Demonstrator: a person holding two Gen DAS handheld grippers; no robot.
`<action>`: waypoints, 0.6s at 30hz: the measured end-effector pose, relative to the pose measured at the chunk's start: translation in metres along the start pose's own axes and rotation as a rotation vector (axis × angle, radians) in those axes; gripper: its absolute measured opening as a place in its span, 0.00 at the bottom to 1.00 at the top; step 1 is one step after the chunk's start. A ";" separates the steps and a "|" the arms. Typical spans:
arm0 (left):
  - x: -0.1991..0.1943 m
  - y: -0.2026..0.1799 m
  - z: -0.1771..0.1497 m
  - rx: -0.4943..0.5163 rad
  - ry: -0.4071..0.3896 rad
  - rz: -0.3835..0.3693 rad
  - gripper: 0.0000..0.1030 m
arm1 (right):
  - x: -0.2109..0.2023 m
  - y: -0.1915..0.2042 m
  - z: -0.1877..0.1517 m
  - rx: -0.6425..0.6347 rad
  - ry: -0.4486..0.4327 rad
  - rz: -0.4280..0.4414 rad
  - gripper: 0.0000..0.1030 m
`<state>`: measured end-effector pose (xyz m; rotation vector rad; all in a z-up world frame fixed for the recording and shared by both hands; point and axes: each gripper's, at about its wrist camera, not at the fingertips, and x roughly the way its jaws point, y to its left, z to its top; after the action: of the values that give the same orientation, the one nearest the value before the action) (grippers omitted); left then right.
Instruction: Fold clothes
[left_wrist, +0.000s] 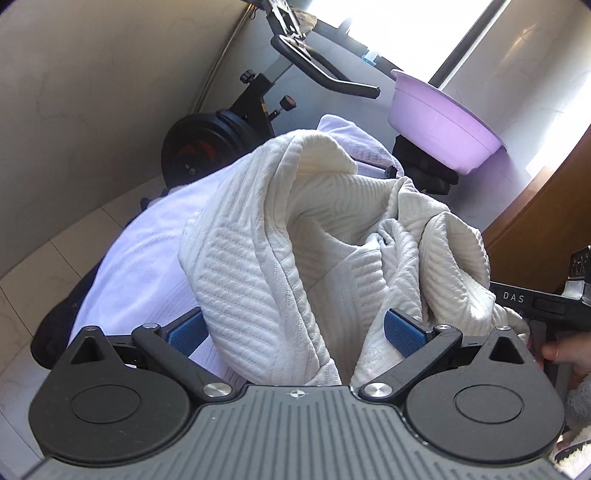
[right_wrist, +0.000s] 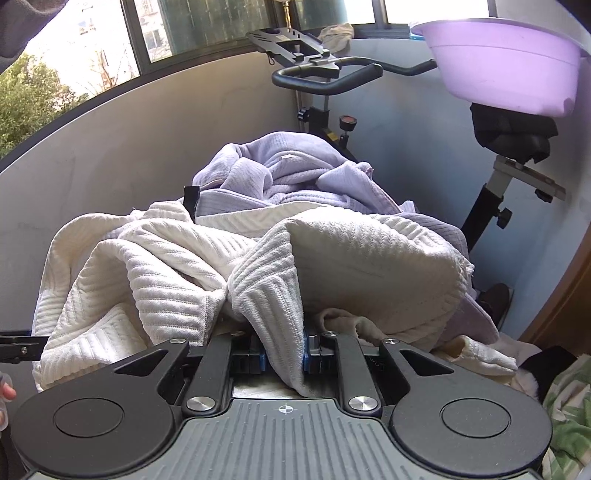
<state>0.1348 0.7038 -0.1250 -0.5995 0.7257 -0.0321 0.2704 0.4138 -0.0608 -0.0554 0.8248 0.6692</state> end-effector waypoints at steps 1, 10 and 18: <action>0.006 0.001 0.001 -0.022 0.006 -0.022 0.99 | 0.000 0.000 0.000 0.000 0.001 -0.001 0.15; 0.014 -0.063 -0.007 0.132 0.018 -0.153 0.99 | 0.000 -0.002 -0.002 0.016 0.002 -0.001 0.16; 0.041 -0.071 -0.005 0.113 0.060 -0.082 1.00 | -0.001 -0.004 -0.003 0.023 -0.015 -0.002 0.15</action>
<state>0.1754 0.6326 -0.1159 -0.5210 0.7521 -0.1665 0.2699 0.4093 -0.0628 -0.0299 0.8182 0.6577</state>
